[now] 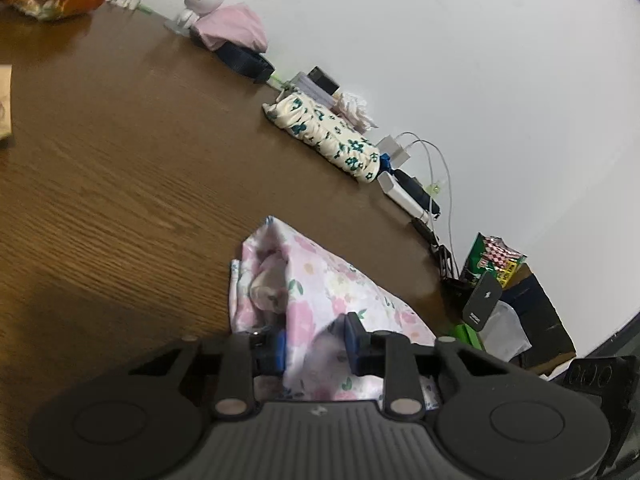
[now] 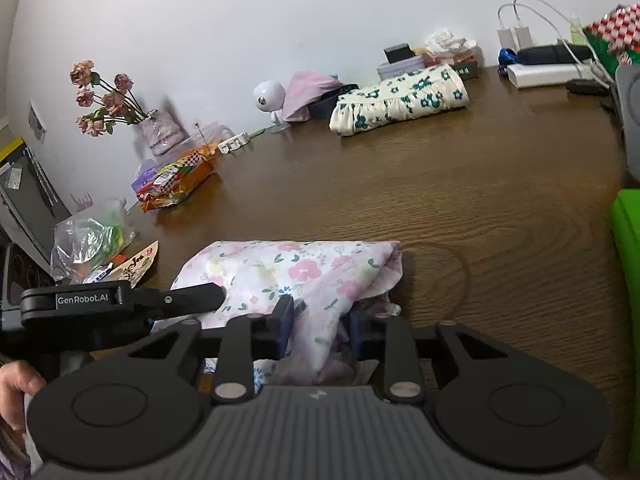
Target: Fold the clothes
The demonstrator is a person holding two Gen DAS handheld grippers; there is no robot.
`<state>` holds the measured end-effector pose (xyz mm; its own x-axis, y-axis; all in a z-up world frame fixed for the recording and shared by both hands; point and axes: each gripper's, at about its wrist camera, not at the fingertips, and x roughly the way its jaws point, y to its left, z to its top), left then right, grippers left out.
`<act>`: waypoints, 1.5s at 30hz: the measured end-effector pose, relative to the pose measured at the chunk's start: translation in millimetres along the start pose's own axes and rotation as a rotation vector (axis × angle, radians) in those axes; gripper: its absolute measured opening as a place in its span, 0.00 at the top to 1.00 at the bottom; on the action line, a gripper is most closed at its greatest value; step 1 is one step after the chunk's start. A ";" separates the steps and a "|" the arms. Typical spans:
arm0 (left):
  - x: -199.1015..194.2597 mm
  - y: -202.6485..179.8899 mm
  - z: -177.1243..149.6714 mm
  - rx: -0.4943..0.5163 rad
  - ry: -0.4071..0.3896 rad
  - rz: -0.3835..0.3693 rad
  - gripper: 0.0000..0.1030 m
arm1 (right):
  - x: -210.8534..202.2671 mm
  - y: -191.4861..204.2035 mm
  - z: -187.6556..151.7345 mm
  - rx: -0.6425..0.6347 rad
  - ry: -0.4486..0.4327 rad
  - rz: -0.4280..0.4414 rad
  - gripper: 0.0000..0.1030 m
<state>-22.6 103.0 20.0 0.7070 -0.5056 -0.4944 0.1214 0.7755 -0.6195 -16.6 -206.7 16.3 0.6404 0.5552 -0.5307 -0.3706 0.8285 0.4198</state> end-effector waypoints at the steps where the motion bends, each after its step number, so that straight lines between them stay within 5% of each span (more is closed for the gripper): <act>1: -7.2 -1.1 0.6 0.016 -0.016 0.011 0.41 | -7.2 -0.7 1.5 -0.005 -0.010 -0.009 0.67; 4: -19.6 -5.4 0.5 0.054 -0.049 0.028 0.46 | -22.9 -4.9 5.4 -0.022 -0.030 -0.033 0.47; 5: -14.3 -6.6 -0.8 0.056 -0.036 0.023 0.54 | -25.3 -6.4 6.1 -0.017 -0.038 -0.035 0.46; 6: -7.4 -7.7 -2.4 0.057 -0.020 0.015 0.73 | -23.8 -7.6 6.7 -0.010 -0.037 -0.030 0.45; 7: 0.4 -7.7 -4.8 0.050 -0.007 0.018 0.83 | -18.3 -8.6 7.0 -0.003 -0.023 -0.018 0.48; 8: 8.4 -7.6 -7.4 0.042 0.006 0.021 0.83 | -11.2 -8.6 6.4 0.001 -0.004 -0.003 0.53; 9: 12.0 -7.7 -10.2 0.043 0.005 0.019 0.83 | -3.0 -8.0 4.7 0.005 0.017 0.011 0.76; 11: 7.7 -6.3 -11.3 0.043 0.006 0.010 0.80 | -1.1 -5.2 2.6 0.008 0.017 0.005 0.78; 14: -14.3 4.7 -9.5 0.039 -0.039 0.022 0.45 | -17.5 -2.9 5.3 -0.016 -0.007 -0.006 0.69; 15: -16.4 7.1 -8.4 0.036 -0.039 0.040 0.34 | -24.6 -3.1 7.0 -0.026 -0.016 -0.011 0.55; 16: -17.6 9.1 -7.2 0.033 -0.035 0.056 0.32 | -30.0 -3.3 8.6 -0.035 -0.021 -0.016 0.42; 20: -5.3 4.4 -6.0 0.057 0.012 0.101 0.34 | -22.4 -3.8 8.9 -0.039 0.018 -0.028 0.42; 23: 8.0 -2.8 -5.9 0.082 0.038 0.089 0.54 | -2.8 -5.7 3.4 -0.011 0.066 -0.013 0.51; 25: 17.4 -4.3 -5.9 0.082 0.059 0.070 0.73 | 9.8 -10.4 -0.1 0.025 0.087 0.020 0.70; 32: 31.5 7.5 10.0 -0.027 0.041 -0.009 0.92 | 22.2 -29.5 6.7 0.169 0.056 0.099 0.90; 39: 29.9 -36.5 77.6 0.054 -0.055 -0.084 0.94 | 6.0 -13.3 66.2 0.103 -0.034 0.114 0.92; 45: 67.4 -80.7 183.1 0.151 -0.139 -0.134 0.93 | -1.0 -12.2 184.3 0.012 -0.141 0.105 0.92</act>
<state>142.8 75.5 148.3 0.7652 -0.5592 -0.3190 0.3159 0.7578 -0.5708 111.2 -230.6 147.5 0.6868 0.6224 -0.3753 -0.4327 0.7650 0.4770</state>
